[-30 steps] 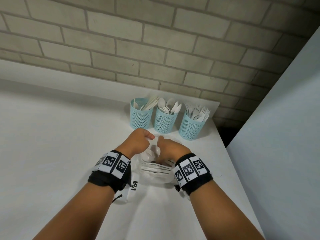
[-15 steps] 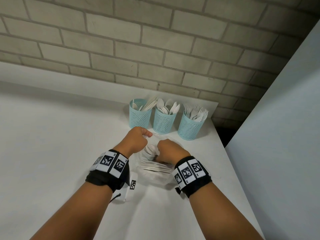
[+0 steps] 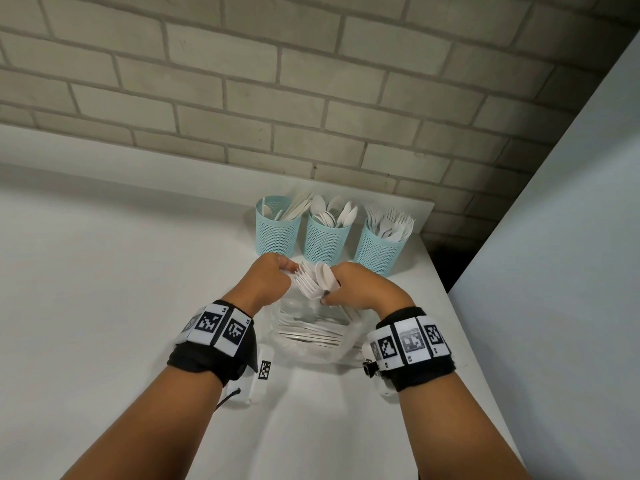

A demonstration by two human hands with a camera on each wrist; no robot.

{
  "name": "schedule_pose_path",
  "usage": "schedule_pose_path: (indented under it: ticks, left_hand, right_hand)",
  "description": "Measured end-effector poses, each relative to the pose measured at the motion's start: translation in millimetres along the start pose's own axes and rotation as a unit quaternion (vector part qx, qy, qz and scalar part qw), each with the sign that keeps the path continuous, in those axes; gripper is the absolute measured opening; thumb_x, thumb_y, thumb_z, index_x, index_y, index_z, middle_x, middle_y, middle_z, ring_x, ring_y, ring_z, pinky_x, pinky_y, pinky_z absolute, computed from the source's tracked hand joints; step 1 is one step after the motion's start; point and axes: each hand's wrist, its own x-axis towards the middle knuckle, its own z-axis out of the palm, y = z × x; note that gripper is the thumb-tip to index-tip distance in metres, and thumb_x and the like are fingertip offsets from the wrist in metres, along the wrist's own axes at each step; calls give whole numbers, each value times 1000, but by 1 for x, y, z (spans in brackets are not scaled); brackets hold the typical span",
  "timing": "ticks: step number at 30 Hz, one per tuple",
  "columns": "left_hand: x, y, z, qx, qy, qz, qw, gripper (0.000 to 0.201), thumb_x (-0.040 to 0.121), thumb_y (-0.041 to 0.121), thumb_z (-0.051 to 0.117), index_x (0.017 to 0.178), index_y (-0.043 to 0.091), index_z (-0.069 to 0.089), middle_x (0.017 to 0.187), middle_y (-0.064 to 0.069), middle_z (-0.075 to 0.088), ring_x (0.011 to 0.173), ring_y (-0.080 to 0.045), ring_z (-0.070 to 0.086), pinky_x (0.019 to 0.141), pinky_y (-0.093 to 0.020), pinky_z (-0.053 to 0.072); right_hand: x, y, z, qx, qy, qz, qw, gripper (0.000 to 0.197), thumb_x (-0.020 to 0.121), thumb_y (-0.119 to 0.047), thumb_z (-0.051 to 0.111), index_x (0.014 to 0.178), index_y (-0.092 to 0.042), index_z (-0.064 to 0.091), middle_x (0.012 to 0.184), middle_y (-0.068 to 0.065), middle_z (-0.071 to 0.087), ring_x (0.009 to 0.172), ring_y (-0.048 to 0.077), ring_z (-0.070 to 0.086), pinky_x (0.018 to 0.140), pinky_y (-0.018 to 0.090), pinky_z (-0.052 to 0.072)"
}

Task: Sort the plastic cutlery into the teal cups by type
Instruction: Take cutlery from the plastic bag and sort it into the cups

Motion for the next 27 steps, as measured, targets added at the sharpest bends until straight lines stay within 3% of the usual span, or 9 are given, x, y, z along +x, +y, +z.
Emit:
schedule_pose_path:
  ticks: [5,9,11,14,18,21,23,25,27]
  left_hand:
    - [-1,2,-1,1,-5,15,1000,32,87,-7,45,110,3,65,107,-10,63,92,-19,54,71,-20,40]
    - [-3,5,-5,13,-2,27,1000,32,85,-9,41,96,9,65,88,-5,61,88,-25,55,67,-21,41]
    - [-3,7,-7,20,0,31,999,39,84,-9,41,108,9,65,107,-6,64,105,-27,56,81,-24,42]
    - [-3,11,-7,15,5,53,998,45,85,-8,42,123,8,59,129,-7,58,121,-23,52,96,-28,39]
    - [-7,25,1,-146,-43,61,986,25,96,13,44,112,11,62,115,-6,64,115,-21,56,99,-31,40]
    - [-12,34,9,-298,-131,8,945,32,100,32,36,110,15,60,109,-10,67,102,-22,63,95,-33,47]
    - [-14,35,13,-321,-174,7,931,41,101,41,26,106,21,61,102,-9,69,97,-21,65,94,-34,48]
    - [-15,35,16,-314,-200,12,928,49,99,47,22,107,19,61,97,-9,70,93,-20,67,92,-33,49]
    - [-15,33,18,-301,-213,18,929,48,99,45,25,106,15,61,90,-9,69,87,-19,67,89,-32,51]
  right_hand:
    - [-2,0,-8,47,-9,-17,999,23,86,-20,64,108,-11,65,104,6,67,94,22,60,81,31,45]
    - [-3,-1,-14,89,-3,-17,996,21,82,-17,65,102,-11,65,104,8,68,100,26,62,92,40,47]
    - [-4,-2,-19,101,10,-19,995,20,81,-20,65,100,-14,65,105,6,68,99,24,61,93,40,46]
    - [-7,-4,-26,197,28,-64,978,6,88,-17,60,88,-19,66,92,-2,72,92,11,64,87,27,46]
    - [-1,-10,-30,446,65,-105,887,10,94,-3,49,95,-5,59,77,3,68,73,6,68,76,19,54]
    - [7,-17,-31,609,82,-77,785,16,95,0,44,88,0,58,65,2,70,66,9,69,69,23,58]
    - [12,-18,-31,681,95,-54,724,16,96,1,44,88,3,58,69,7,70,70,14,69,69,26,58]
    - [14,-18,-31,707,99,-40,699,17,96,0,43,89,5,58,75,11,69,79,18,67,69,26,57]
    - [16,-16,-27,701,82,-40,708,21,97,-3,43,86,4,60,72,10,71,80,19,68,74,27,56]
